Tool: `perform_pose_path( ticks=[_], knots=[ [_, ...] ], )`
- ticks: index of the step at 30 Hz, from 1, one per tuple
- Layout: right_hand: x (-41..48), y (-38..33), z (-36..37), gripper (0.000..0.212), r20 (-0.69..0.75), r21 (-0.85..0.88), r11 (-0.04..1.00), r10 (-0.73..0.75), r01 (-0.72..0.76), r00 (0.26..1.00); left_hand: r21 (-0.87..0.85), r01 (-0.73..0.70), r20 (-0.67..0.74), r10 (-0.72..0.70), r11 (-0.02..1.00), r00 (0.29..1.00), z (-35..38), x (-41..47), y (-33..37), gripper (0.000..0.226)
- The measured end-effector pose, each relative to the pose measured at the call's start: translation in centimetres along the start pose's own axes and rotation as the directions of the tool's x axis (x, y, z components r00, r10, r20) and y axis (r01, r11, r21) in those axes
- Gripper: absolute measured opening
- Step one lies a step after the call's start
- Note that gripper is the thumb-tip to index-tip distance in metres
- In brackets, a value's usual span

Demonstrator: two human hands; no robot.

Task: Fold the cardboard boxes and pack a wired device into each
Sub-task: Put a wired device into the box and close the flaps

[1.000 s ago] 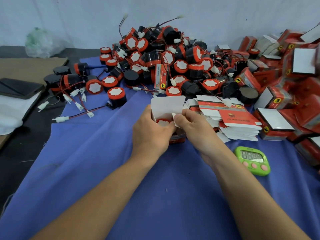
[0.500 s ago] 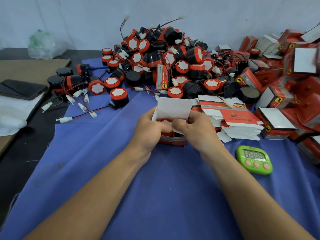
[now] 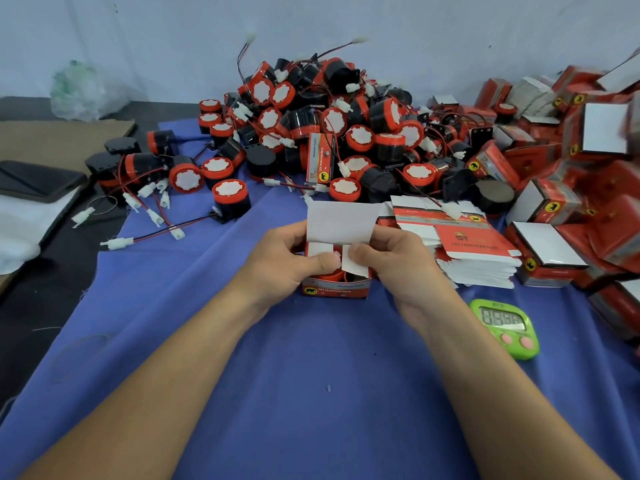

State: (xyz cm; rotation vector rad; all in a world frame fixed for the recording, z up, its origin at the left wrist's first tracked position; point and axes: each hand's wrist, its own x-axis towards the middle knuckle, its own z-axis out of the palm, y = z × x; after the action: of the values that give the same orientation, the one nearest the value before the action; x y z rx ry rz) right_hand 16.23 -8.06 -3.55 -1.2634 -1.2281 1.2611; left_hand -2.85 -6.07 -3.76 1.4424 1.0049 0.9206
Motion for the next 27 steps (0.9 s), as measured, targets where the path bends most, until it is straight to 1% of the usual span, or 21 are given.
perform_pose_path(
  ticks=[2,4,6,7,8,10,11,13,14,16,17,18,20,22,25,27],
  knots=[
    [0.1,0.0,-0.2,0.036,0.007,0.049,0.999,-0.001,0.000,1.000,0.025,-0.051,-0.085,0.053,0.998,0.995,0.5,0.2,-0.3,0.036],
    [0.3,0.0,-0.3,0.040,-0.048,0.108,0.994,-0.021,0.026,0.999,-0.022,-0.050,-0.131,0.047,0.998,0.990,0.4,0.4,-0.2,0.034],
    [0.5,0.1,-0.2,0.044,-0.114,0.131,0.988,-0.067,0.081,0.991,-0.094,-0.004,-0.088,-0.004,0.996,0.996,-0.2,0.5,0.2,0.037],
    [0.4,0.0,-0.2,0.045,-0.110,0.112,0.988,-0.095,0.107,0.989,-0.120,0.030,-0.037,-0.035,0.992,0.999,-0.6,0.5,0.3,0.038],
    [0.3,-0.1,-0.2,0.046,-0.080,0.068,0.990,-0.116,0.121,0.990,-0.129,0.060,0.015,-0.058,0.990,0.998,-1.1,0.5,0.4,0.038],
    [0.1,-0.5,-0.6,0.049,0.008,-0.055,0.992,-0.115,0.115,0.993,-0.087,0.080,0.083,-0.072,0.993,0.994,-2.0,0.5,0.3,0.038],
    [-0.1,-0.7,-1.1,0.051,0.048,-0.115,0.988,-0.095,0.100,0.994,-0.054,0.078,0.101,-0.072,0.996,0.992,-2.2,0.4,0.3,0.036],
    [-0.4,-1.1,-1.9,0.051,0.111,-0.200,0.976,-0.065,0.086,0.992,0.008,0.047,0.096,-0.047,0.999,0.994,-2.2,0.0,0.3,0.038],
    [-0.6,-1.4,-2.2,0.047,0.148,-0.222,0.970,-0.068,0.100,0.987,0.046,0.019,0.085,-0.023,0.999,0.996,-2.2,-0.2,0.3,0.038],
    [-1.1,-1.9,-2.4,0.032,0.242,-0.283,0.946,-0.087,0.157,0.966,0.158,-0.048,0.105,0.032,0.986,0.994,-2.2,-0.4,0.2,0.025],
    [-1.3,-2.1,-2.5,0.027,0.281,-0.321,0.930,-0.088,0.180,0.956,0.213,-0.072,0.140,0.043,0.974,0.989,-2.2,-0.5,0.2,0.023],
    [-1.3,-2.2,-2.6,0.029,0.300,-0.360,0.913,-0.081,0.191,0.951,0.252,-0.079,0.177,0.034,0.965,0.984,-2.3,-0.6,0.2,0.028],
    [-1.3,-2.4,-2.7,0.040,0.275,-0.449,0.874,-0.065,0.187,0.959,0.272,-0.049,0.226,-0.015,0.961,0.974,-2.5,-0.6,0.3,0.043],
    [-1.5,-2.7,-2.4,0.044,0.228,-0.534,0.825,-0.072,0.186,0.971,0.284,-0.052,0.244,-0.020,0.957,0.970,-2.5,-0.6,0.4,0.050],
    [-1.7,-3.1,-1.8,0.040,0.176,-0.671,0.708,-0.136,0.220,0.975,0.315,-0.110,0.196,0.049,0.943,0.979,-2.5,-0.7,0.4,0.050],
    [-1.9,-3.2,-1.2,0.033,0.164,-0.731,0.635,-0.190,0.249,0.968,0.326,-0.134,0.162,0.085,0.936,0.983,-2.5,-0.7,0.2,0.049]
  ],
)
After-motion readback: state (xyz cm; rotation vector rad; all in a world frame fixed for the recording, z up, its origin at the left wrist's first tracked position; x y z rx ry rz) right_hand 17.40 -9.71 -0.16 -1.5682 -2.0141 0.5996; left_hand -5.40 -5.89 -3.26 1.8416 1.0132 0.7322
